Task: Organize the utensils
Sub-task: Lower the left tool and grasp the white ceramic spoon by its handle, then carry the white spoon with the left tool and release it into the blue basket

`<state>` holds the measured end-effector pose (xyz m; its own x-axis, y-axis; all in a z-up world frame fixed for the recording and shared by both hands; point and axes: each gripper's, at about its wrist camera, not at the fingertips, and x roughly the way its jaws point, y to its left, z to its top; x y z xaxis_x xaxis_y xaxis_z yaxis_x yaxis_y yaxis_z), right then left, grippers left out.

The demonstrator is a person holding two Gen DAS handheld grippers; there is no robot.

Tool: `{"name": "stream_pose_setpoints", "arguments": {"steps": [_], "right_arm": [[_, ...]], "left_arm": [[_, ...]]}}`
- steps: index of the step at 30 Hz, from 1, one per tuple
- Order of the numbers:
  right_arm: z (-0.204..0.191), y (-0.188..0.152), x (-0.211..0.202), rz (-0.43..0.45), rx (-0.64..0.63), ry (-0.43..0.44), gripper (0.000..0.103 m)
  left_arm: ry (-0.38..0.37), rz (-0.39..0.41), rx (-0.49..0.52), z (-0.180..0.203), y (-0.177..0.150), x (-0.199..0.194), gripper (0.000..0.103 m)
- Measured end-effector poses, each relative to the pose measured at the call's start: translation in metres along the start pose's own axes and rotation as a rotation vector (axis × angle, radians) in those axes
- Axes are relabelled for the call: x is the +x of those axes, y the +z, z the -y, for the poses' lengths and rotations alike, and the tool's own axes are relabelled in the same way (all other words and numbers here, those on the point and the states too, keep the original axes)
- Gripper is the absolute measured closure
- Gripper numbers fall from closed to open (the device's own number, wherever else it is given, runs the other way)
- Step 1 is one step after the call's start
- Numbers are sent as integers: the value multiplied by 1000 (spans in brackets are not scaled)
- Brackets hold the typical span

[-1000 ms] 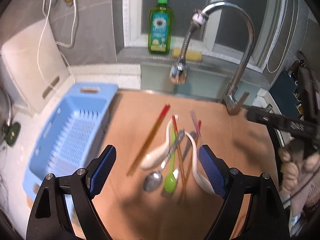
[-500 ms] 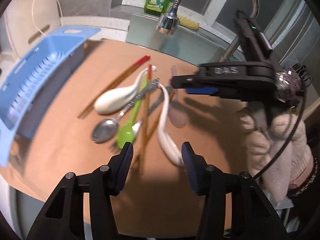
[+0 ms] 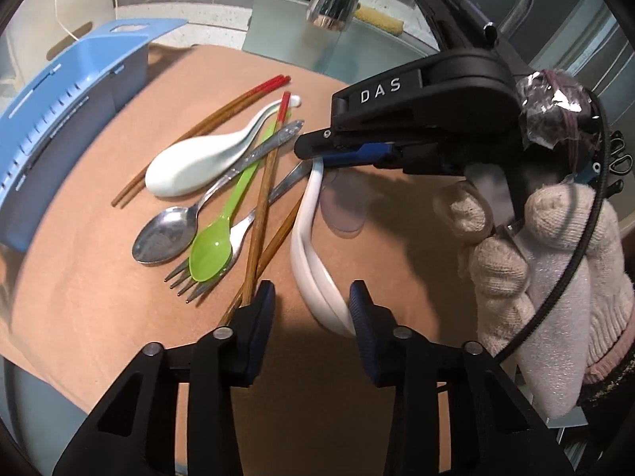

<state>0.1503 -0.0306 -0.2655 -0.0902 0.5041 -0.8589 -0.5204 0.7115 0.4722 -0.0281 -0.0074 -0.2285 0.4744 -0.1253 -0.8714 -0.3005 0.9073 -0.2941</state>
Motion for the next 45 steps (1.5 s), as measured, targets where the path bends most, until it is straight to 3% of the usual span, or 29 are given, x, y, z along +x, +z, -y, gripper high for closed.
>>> {"name": "stream_pose_setpoints", "arguments": {"steps": [9,13,16,18,25,32,39,45], "right_arm": [[-8,6,5,-28,-6,-66,83],[-8,3,3,-37,-22,-86,83],[-1,3,-1,-43,4,-66,84],[6,2,-2,-48,31,-45,91],[14,-3,-8,-29,70,-10,92],[19,-7,-24,10,107,41,93],[5,-7,-43,60,128,94,93],[-35,3,-53,102,101,135,94]], "left_arm": [[-10,-24,22,6,-3,17,80],[-21,-18,32,6,-5,20,89],[-24,-19,42,3,-8,23,93],[-26,-21,45,3,-10,23,93],[-12,-27,79,9,-8,32,90],[-11,-13,114,9,-7,22,94],[-11,24,135,-1,5,4,95],[1,76,149,-19,16,-23,96]]}}
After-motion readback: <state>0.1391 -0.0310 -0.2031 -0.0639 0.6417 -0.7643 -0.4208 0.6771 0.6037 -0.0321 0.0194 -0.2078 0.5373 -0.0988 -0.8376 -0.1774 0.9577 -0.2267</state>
